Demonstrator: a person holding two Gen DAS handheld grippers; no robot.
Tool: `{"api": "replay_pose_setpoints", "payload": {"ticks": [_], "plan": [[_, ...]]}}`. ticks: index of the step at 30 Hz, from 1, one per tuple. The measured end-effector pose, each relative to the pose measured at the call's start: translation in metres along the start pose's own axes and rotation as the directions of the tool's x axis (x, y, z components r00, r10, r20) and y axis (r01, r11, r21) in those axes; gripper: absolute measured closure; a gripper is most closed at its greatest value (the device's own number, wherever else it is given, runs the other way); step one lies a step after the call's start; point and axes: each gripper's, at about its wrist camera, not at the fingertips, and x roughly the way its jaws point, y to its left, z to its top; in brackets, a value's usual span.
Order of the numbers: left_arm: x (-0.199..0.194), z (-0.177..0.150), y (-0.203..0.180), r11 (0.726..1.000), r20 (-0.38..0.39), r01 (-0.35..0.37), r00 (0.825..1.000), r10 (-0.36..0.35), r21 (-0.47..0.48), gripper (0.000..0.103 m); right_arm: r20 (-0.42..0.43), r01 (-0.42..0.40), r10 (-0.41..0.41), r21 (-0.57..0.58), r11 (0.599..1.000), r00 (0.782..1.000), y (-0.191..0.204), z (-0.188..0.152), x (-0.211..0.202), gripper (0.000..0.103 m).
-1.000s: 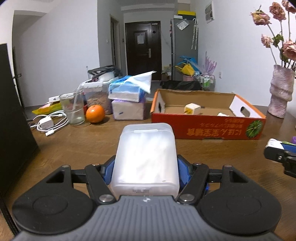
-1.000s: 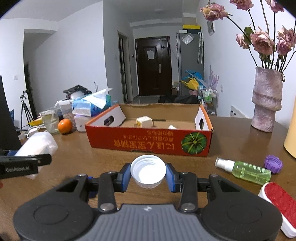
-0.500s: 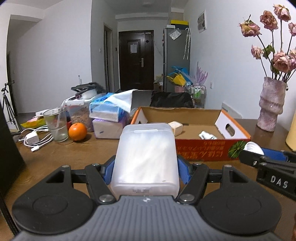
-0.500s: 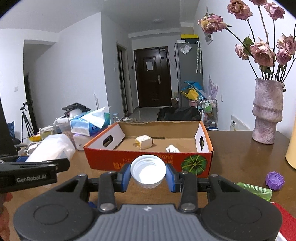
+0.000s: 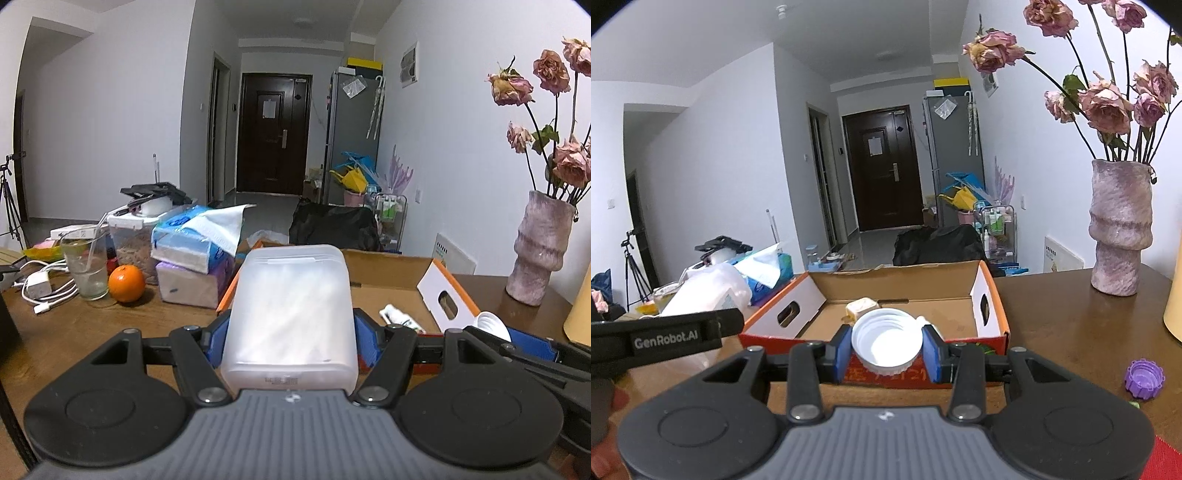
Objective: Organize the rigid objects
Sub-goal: 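Carry the white plastic box and white cap over the cardboard box with both tools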
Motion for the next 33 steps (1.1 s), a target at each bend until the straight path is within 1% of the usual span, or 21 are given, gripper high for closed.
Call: {"api": "replay_pose_setpoints", "payload": {"ticks": [13, 33], "plan": [[0.026, 0.014, -0.012, 1.0, 0.016, 0.001, 1.0, -0.001, 0.002, 0.036, 0.017, 0.036, -0.036, 0.036, 0.999, 0.999, -0.016, 0.015, 0.026, 0.064], [0.075, 0.034, -0.016, 1.0, 0.019, -0.014, 1.0, 0.015, -0.006, 0.036, 0.024, 0.075, -0.076, 0.036, 0.997, 0.997, -0.021, 0.03, 0.074, 0.064]]}}
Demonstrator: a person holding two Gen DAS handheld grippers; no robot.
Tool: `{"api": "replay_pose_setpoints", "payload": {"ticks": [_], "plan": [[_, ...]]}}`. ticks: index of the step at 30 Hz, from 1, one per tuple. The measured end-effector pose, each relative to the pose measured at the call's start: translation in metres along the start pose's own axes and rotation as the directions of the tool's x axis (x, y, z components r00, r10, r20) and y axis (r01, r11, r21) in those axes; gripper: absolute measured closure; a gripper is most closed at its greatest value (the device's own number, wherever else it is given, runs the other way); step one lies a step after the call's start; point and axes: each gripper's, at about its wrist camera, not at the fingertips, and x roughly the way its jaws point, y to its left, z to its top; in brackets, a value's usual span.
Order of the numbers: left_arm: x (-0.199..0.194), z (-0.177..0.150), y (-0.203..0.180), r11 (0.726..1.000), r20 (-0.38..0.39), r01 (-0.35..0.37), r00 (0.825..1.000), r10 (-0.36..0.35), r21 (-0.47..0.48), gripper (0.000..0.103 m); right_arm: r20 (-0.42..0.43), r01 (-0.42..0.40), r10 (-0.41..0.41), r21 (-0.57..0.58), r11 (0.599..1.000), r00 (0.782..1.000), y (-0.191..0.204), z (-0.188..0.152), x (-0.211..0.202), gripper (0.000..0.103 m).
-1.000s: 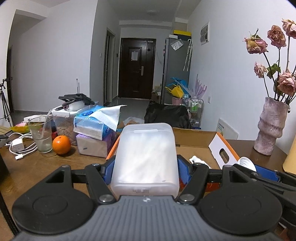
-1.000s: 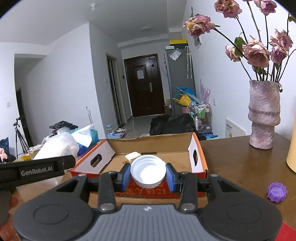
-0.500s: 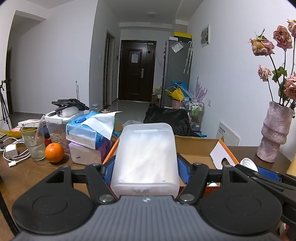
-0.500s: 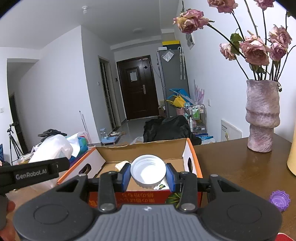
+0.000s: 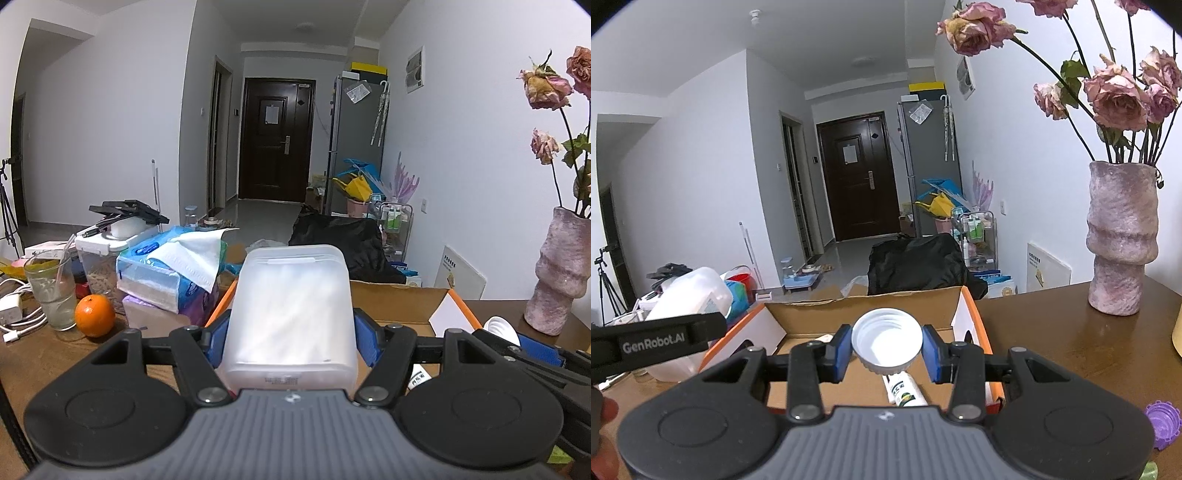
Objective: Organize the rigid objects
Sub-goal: 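Carry the white plastic box and white cap over the cardboard box with both tools, then open both tools to drop the plastic box and cap into the cardboard box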
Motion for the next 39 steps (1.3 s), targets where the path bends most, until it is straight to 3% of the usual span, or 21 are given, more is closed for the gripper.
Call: {"api": "replay_pose_setpoints", "payload": {"ticks": [23, 39], "plan": [[0.057, 0.02, -0.015, 0.999, 0.014, -0.031, 0.999, 0.03, 0.024, 0.036, -0.026, 0.043, -0.043, -0.01, 0.999, 0.999, 0.001, 0.006, 0.052, 0.064], [0.102, 0.014, -0.018, 0.997, -0.067, -0.045, 0.997, 0.049, 0.055, 0.036, -0.103, 0.076, -0.076, -0.004, 0.997, 0.992, -0.008, 0.001, 0.088, 0.064]]}}
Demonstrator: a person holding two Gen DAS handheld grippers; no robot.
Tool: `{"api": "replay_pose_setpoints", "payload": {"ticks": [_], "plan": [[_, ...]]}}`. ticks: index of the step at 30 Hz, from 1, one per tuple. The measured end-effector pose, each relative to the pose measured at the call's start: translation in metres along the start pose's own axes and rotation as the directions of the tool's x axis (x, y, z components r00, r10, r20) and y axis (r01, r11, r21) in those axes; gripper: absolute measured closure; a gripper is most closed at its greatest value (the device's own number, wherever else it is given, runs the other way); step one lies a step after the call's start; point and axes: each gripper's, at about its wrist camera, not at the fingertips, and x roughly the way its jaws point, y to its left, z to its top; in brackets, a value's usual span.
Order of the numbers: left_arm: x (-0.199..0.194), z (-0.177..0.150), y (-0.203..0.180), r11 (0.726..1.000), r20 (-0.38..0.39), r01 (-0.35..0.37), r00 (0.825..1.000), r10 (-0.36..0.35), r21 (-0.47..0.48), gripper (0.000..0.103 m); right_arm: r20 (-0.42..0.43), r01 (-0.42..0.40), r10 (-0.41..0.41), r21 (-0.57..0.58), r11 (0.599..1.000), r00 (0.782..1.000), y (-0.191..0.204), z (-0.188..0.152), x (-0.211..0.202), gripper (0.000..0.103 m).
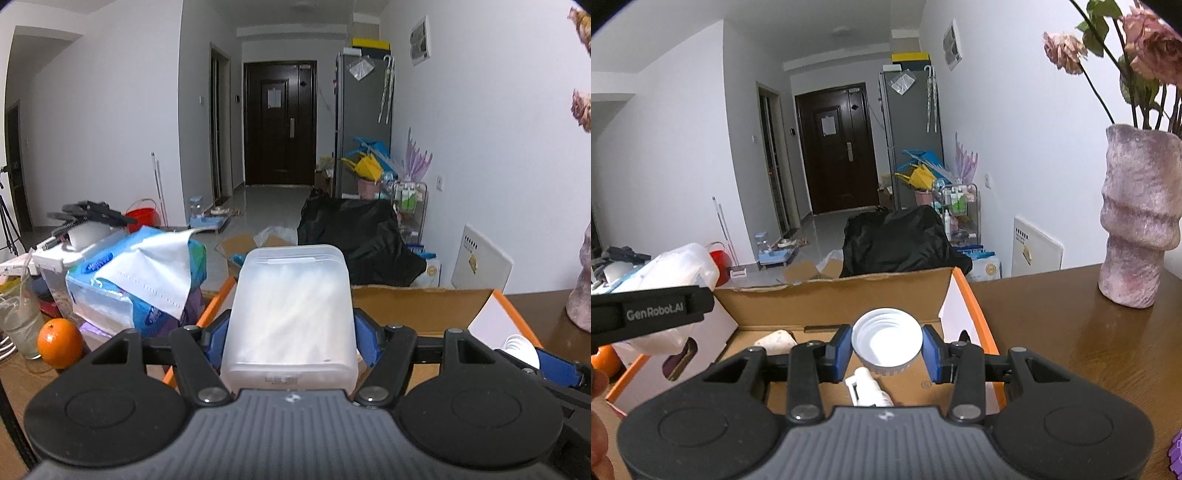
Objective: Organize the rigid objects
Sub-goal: 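Open both tools to drop the plastic box and cap into the cardboard box, then withdraw both open tools from the cardboard box back over the table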
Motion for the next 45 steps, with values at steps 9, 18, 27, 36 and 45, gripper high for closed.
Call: {"api": "replay_pose_setpoints", "payload": {"ticks": [9, 18, 27, 36, 45], "plan": [[0.012, -0.007, 0.001, 1.0, -0.029, 0.007, 1.0, -0.007, 0.013, 0.036, -0.028, 0.011, -0.011, -0.007, 1.0, 1.0, -0.003, -0.008, 0.01, 0.064], [0.01, -0.007, 0.002, 0.999, -0.022, -0.044, 0.999, 0.045, 0.02, 0.0, -0.065, 0.045, -0.046, -0.018, 0.999, 0.997, -0.004, -0.01, 0.013, 0.022], [0.013, -0.006, 0.009, 0.997, -0.047, -0.074, 0.996, 0.073, -0.001, 0.0, -0.048, 0.049, -0.05, -0.015, 0.999, 0.998, -0.003, -0.012, 0.009, 0.001], [0.012, -0.005, 0.009, 0.997, -0.046, -0.076, 0.996, 0.076, -0.002, 0.0, -0.04, 0.044, -0.045, -0.01, 0.999, 0.998, -0.005, -0.012, 0.006, 0.001], [0.007, -0.005, 0.009, 0.996, -0.04, -0.087, 0.995, 0.087, -0.004, 0.0, -0.03, 0.047, -0.048, -0.011, 0.999, 0.998, -0.003, -0.011, 0.003, 0.001]]}}
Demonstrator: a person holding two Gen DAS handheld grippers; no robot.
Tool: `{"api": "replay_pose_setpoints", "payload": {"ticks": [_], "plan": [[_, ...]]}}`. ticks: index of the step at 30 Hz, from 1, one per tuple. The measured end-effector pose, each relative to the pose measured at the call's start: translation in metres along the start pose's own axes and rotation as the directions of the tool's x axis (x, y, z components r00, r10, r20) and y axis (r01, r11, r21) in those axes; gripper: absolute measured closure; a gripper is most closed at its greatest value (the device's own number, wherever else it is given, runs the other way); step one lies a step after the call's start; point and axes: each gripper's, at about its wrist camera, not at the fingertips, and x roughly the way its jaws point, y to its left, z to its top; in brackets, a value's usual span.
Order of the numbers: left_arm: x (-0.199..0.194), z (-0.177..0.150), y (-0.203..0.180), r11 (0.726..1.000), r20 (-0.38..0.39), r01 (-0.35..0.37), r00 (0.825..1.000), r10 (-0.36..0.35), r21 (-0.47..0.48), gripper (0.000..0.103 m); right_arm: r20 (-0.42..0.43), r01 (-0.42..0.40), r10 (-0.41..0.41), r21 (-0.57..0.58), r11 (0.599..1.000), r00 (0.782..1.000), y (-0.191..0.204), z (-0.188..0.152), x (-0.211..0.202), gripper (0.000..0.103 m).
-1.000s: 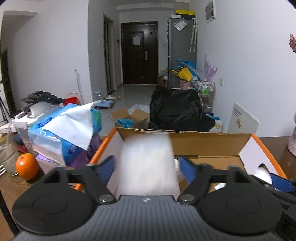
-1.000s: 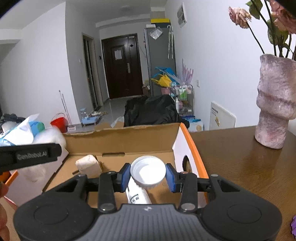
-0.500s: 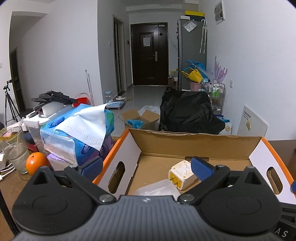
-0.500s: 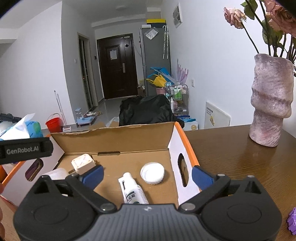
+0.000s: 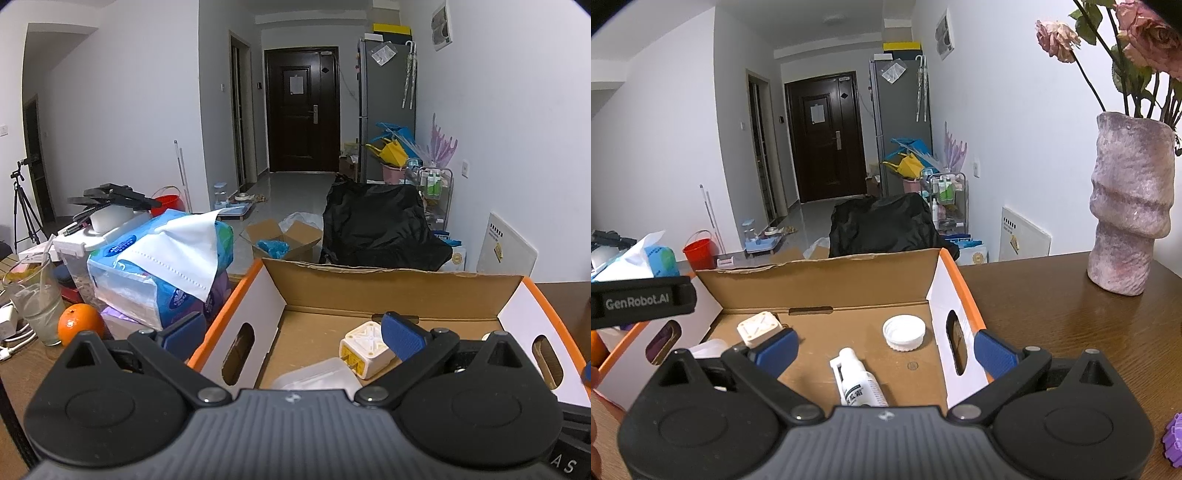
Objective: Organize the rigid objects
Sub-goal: 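Withdraw both open tools from the cardboard box back over the table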
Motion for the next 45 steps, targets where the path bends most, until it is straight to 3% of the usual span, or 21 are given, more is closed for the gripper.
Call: {"api": "replay_pose_setpoints", "payload": {"ticks": [23, 45], "plan": [[-0.043, -0.005, 0.02, 1.0, 0.004, -0.004, 1.0, 0.004, -0.031, 0.0, 0.029, -0.015, 0.016, -0.03, 0.999, 0.999, -0.003, -0.002, -0.038, 0.0], [-0.093, -0.038, 0.043, 1.0, -0.007, -0.01, 1.0, 0.01, 0.004, 0.0, 0.042, -0.048, 0.052, -0.092, 0.995, 0.998, -0.008, -0.026, -0.095, 0.0]]}}
